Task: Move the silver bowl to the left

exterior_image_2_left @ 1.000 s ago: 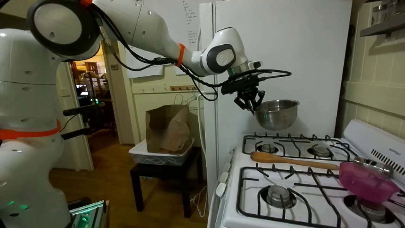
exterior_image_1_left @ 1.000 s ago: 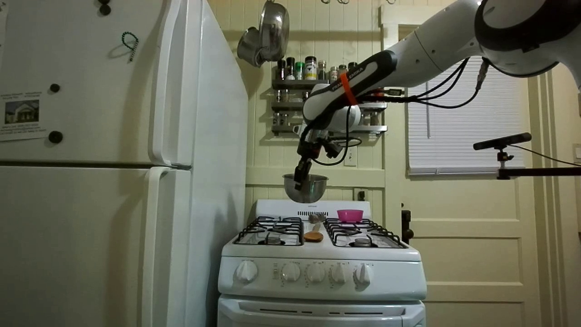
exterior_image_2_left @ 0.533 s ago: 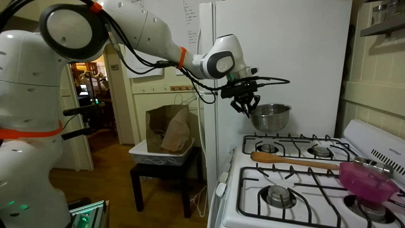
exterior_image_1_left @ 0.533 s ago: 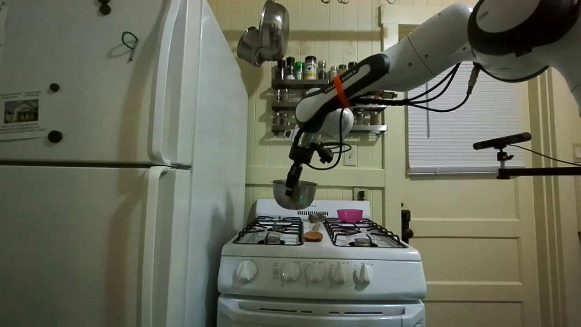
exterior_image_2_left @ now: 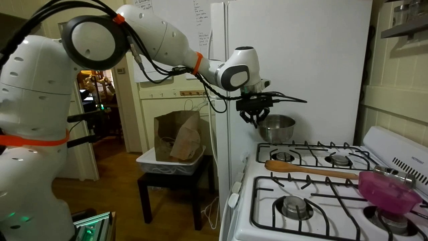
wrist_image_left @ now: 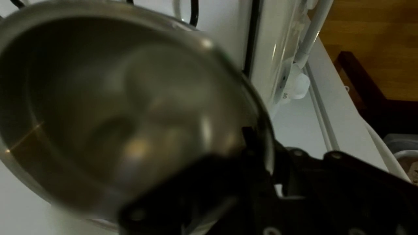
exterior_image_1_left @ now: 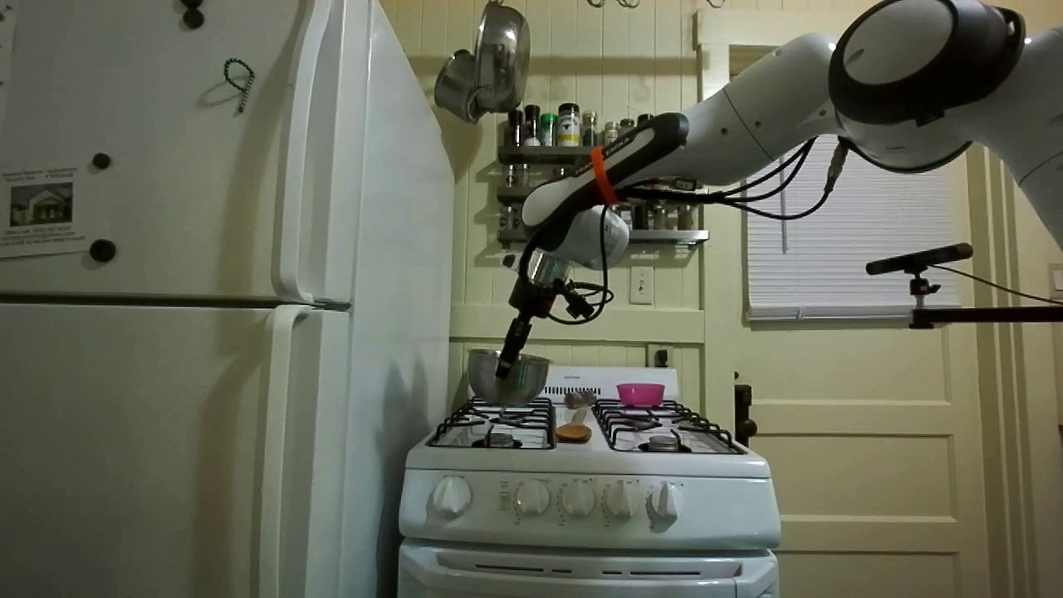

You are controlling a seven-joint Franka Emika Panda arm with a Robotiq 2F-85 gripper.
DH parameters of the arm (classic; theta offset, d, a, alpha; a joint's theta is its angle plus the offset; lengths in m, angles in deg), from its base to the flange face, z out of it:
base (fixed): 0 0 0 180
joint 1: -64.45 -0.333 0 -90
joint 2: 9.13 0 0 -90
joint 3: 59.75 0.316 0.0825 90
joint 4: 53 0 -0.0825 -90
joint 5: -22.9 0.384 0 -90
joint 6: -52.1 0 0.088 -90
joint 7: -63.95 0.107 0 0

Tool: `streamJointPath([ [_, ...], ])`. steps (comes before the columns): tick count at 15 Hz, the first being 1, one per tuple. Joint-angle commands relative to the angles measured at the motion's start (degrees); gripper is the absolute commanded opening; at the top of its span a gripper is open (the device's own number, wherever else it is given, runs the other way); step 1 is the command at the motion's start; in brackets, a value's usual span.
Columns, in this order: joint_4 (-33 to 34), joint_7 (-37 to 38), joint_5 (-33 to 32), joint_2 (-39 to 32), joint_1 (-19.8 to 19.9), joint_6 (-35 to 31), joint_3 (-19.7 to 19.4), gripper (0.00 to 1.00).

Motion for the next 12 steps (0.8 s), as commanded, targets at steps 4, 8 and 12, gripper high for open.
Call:
streamJointPath([
  [4, 3.2, -4.7, 1.6, -1.5, 0.8, 5.7, 0.0, 0.02],
  [8, 4.0, -6.8, -0.4, -2.6, 0.4, 4.9, -0.5, 0.02],
  [12, 5.2, -8.6, -1.2, -4.3, 0.2, 4.7, -0.7, 0.02],
])
